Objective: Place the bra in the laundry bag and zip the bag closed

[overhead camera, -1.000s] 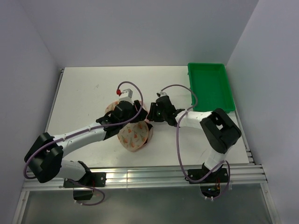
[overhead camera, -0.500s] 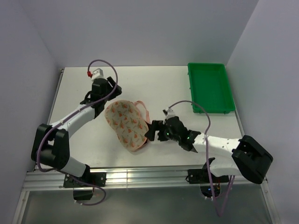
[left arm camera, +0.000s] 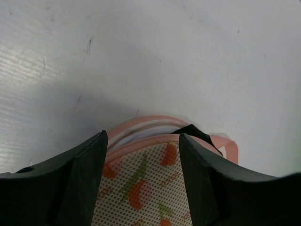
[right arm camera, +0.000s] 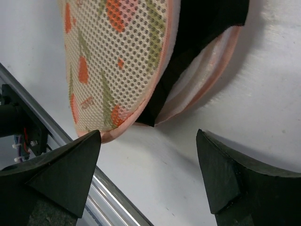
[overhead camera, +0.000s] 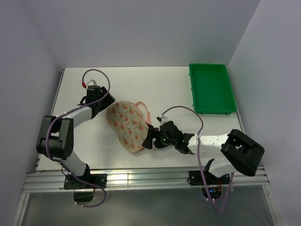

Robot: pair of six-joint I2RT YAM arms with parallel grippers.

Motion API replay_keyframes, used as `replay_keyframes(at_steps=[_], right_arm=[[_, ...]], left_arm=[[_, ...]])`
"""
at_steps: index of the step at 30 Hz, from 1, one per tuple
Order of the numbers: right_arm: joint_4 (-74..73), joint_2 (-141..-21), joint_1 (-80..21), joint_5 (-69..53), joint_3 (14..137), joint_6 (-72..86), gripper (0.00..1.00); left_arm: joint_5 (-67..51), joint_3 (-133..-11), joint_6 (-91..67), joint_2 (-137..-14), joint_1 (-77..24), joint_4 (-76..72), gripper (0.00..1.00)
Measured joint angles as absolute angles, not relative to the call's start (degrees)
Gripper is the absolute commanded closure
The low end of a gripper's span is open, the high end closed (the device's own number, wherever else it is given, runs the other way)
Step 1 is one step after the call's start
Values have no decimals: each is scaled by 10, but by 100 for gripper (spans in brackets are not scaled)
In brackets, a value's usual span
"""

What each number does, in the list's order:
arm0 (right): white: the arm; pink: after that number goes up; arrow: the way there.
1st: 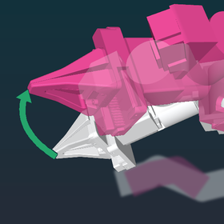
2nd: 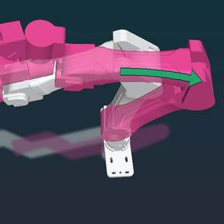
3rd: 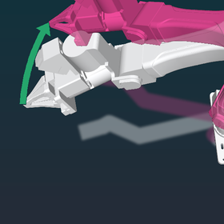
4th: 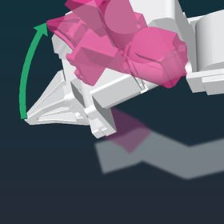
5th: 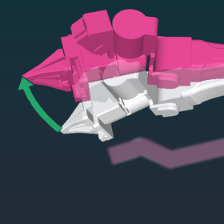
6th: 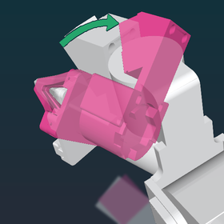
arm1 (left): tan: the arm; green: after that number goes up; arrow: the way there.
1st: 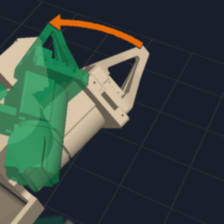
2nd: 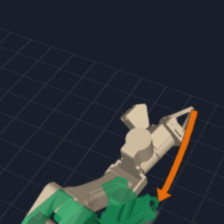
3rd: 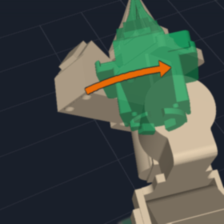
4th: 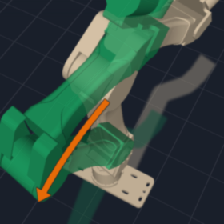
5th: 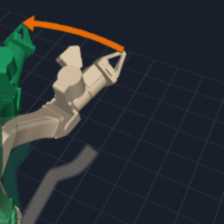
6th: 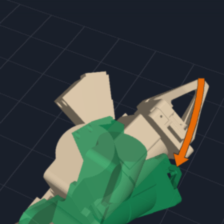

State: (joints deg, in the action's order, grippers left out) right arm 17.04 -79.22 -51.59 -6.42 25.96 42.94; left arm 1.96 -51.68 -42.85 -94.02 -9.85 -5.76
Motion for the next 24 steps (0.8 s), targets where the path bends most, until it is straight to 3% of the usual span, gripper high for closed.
replay_keyframes(at_steps=[4, 5, 8, 10, 15, 20, 24], right_arm=[[185, -795, -516, -70, 261, 425, 22], [188, -801, -514, -70, 263, 425, 31], [202, -832, -506, -78, 275, 428, 44], [206, -855, -497, -85, 283, 429, 52], [199, -865, -465, -87, 290, 426, 70], [169, -867, -410, -87, 331, 408, 77], [137, -903, -353, -88, 416, 379, 80]], left_arm=[[13, -502, -434, -947, -94, -61, 37], [13, -500, -437, -948, -94, -63, 41], [13, -488, -445, -948, -93, -74, 50], [13, -469, -451, -943, -93, -86, 60], [18, -396, -467, -899, -93, -100, 71], [32, -322, -482, -839, -101, -116, 73], [44, -258, -494, -769, -128, -111, 66]])
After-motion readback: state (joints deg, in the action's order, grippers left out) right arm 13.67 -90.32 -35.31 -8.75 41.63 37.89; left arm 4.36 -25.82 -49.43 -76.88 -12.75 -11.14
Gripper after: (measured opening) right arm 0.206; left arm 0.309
